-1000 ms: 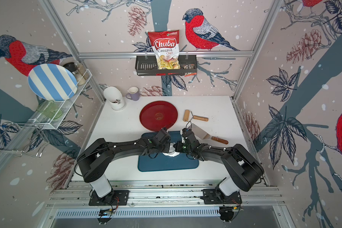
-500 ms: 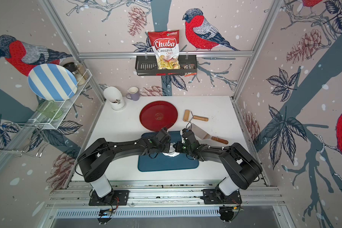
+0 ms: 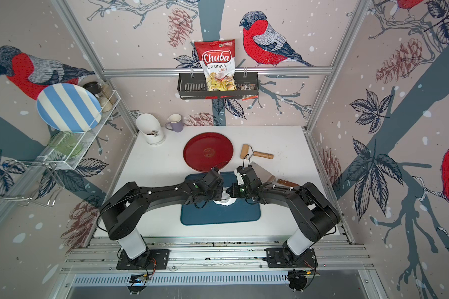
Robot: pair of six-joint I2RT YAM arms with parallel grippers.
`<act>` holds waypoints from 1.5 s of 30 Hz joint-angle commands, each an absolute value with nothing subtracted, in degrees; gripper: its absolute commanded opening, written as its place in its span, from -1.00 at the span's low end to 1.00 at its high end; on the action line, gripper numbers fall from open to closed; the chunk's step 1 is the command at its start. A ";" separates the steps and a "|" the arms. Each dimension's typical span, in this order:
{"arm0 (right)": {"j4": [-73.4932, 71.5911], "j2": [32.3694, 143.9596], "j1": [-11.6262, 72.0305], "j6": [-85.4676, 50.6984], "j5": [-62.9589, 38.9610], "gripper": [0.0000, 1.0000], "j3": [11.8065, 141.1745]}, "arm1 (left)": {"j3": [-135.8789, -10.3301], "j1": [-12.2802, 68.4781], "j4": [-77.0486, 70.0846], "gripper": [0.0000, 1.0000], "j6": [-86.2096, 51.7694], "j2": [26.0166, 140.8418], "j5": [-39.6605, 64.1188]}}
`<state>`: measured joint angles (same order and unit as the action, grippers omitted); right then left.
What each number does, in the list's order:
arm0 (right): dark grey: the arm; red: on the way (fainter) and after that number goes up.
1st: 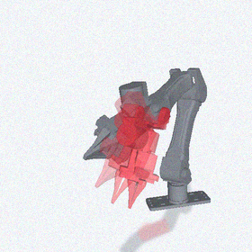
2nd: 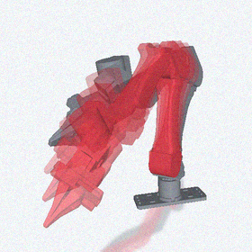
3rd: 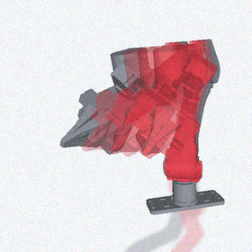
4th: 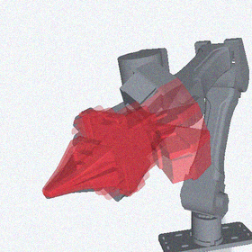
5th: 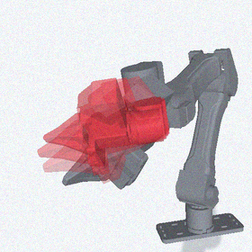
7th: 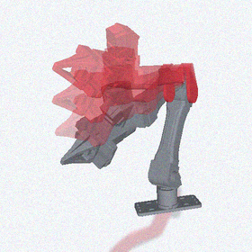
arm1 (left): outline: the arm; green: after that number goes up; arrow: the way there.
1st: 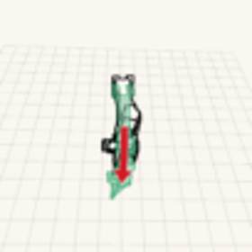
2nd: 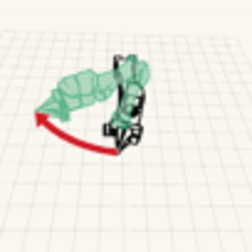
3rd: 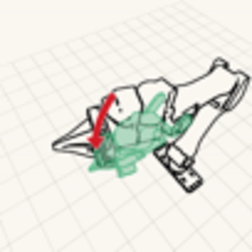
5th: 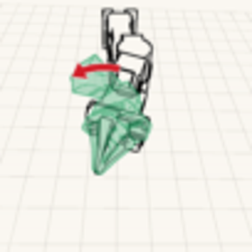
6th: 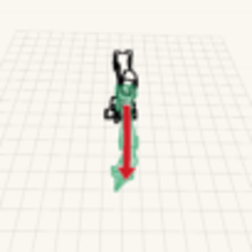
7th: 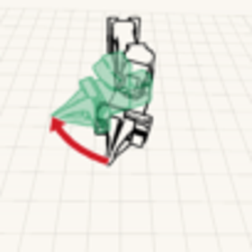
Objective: Roll out the dumpling wrappers from the dough
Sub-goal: Press the dumpling wrapper on the work surface.
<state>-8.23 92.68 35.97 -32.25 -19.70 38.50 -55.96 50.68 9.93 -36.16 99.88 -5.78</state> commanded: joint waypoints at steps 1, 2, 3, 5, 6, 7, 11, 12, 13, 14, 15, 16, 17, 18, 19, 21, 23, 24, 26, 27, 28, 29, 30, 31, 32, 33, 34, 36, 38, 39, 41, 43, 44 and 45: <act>1.57 93.76 35.92 -31.26 -10.29 -1.00 38.32 | -55.44 50.67 20.81 -1.00 -34.26 100.30 -2.46; 2.04 93.51 36.16 -31.44 -10.28 -1.00 38.32 | -55.67 50.55 20.66 -1.00 -33.73 100.62 -2.70; 2.43 93.39 36.42 -31.85 -10.20 -1.00 38.19 | -56.10 50.45 20.74 -1.00 -33.31 100.96 -2.77; 3.10 93.06 37.19 -33.00 -10.28 -1.00 37.81 | -56.86 50.13 20.74 -1.00 -31.97 101.63 -3.11; 3.37 92.87 37.62 -33.55 -10.23 -1.00 37.64 | -56.85 49.89 20.82 -1.00 -31.54 101.84 -3.25; 3.43 92.81 38.15 -34.47 -10.11 -1.00 37.38 | -56.86 49.60 20.81 -1.00 -30.98 102.03 -3.25; 2.69 93.08 40.33 -38.67 -10.04 -1.00 36.20 | -56.87 48.06 21.14 -1.00 -28.79 102.31 -3.67; 2.06 92.93 40.80 -40.05 -9.93 -1.00 35.70 | -57.35 47.84 21.21 -1.00 -28.38 102.26 -3.71; 1.54 92.72 41.01 -41.18 -9.93 -1.00 35.08 | -58.60 47.65 21.30 -1.00 -27.84 102.13 -3.69; 1.09 92.46 41.11 -42.37 -9.93 -1.00 34.51 | -58.90 47.59 21.29 -1.00 -27.10 102.17 -3.65; 0.76 92.21 41.13 -43.06 -9.93 -1.00 34.10 | -59.32 47.55 21.37 -1.00 -26.58 102.22 -3.52; 0.53 92.05 41.23 -43.53 -9.93 -1.00 33.86 | -59.82 47.49 21.80 -1.00 -25.86 102.46 -3.43; 0.53 92.02 41.22 -43.68 -9.84 -1.00 33.76 | -60.35 47.49 22.05 -1.00 -25.53 102.79 -3.18; 0.57 92.11 41.23 -43.68 -9.84 -1.00 33.75 | -60.79 47.51 22.36 -1.00 -25.25 103.07 -2.95; 0.89 92.20 41.22 -43.55 -9.63 -1.00 33.96 | -61.11 47.46 22.50 -1.00 -25.06 103.41 -2.53; 1.35 92.25 41.15 -42.96 -9.15 -1.00 34.42 | -61.09 47.59 22.59 -1.00 -25.24 103.63 -2.03; 2.04 92.11 40.73 -41.42 -8.79 -1.00 35.13 | -60.34 47.56 22.37 -1.00 -25.91 103.45 -1.59; 2.21 92.11 40.47 -40.52 -8.86 -1.00 35.43 | -59.87 47.55 22.15 -1.00 -26.44 103.17 -1.51; 3.12 92.04 39.39 -37.01 -8.80 -1.00 36.30 | -58.62 47.72 21.73 -1.00 -27.67 102.45 -1.41; 3.68 92.11 38.80 -35.27 -8.91 -1.00 36.91 | -58.10 47.85 21.61 -1.00 -28.17 102.14 -1.37; 4.22 92.23 38.31 -33.29 -8.90 -1.00 37.53 | -57.53 48.03 21.38 -1.00 -28.91 101.70 -1.40; 4.86 92.24 37.84 -31.63 -8.63 -1.00 38.18 | -57.48 48.20 21.11 -1.00 -29.67 101.37 -1.43; 5.40 92.36 37.43 -30.22 -8.76 -1.00 38.73 | -56.34 48.45 20.84 -1.00 -30.34 101.13 -1.41; 6.09 92.48 37.01 -28.92 -8.87 -1.00 39.37 | -55.68 48.89 20.42 -1.00 -31.07 100.92 -1.22; 6.83 92.68 36.50 -28.05 -8.88 -1.00 39.99 | -55.43 49.36 20.14 -1.00 -31.76 100.87 -1.06; 7.25 92.81 36.08 -27.59 -9.01 -1.00 40.33 | -55.24 49.71 20.04 -1.00 -32.25 101.02 -0.99; 7.45 92.83 35.59 -27.15 -9.18 -1.00 40.66 | -55.20 50.15 19.90 -1.00 -32.90 101.03 -0.97; 7.60 92.93 34.94 -26.72 -9.55 -1.00 41.09 | -54.94 50.75 19.52 -1.00 -34.01 101.15 -0.88; 7.65 93.12 34.80 -26.29 -9.67 -1.00 41.44 | -54.67 51.06 19.17 -1.00 -34.86 101.14 -0.79; 7.66 93.35 34.72 -26.12 -9.88 -1.00 41.64 | -54.67 51.05 19.29 -1.00 -35.25 101.08 -0.92; 7.69 93.90 34.71 -25.60 -10.28 -1.00 42.04 | -54.55 51.06 19.64 -1.00 -35.69 100.88 -1.23; 7.69 94.50 34.71 -25.11 -10.29 -1.00 42.51 | -54.24 51.06 19.61 -1.00 -36.17 100.55 -1.42; 7.66 94.86 34.65 -24.92 -10.13 -1.00 42.75 | -54.14 51.06 19.71 -1.00 -36.30 100.44 -1.47; 7.84 95.28 34.57 -24.81 -9.98 -1.00 43.01 | -54.01 51.06 19.80 -1.00 -36.49 100.36 -1.58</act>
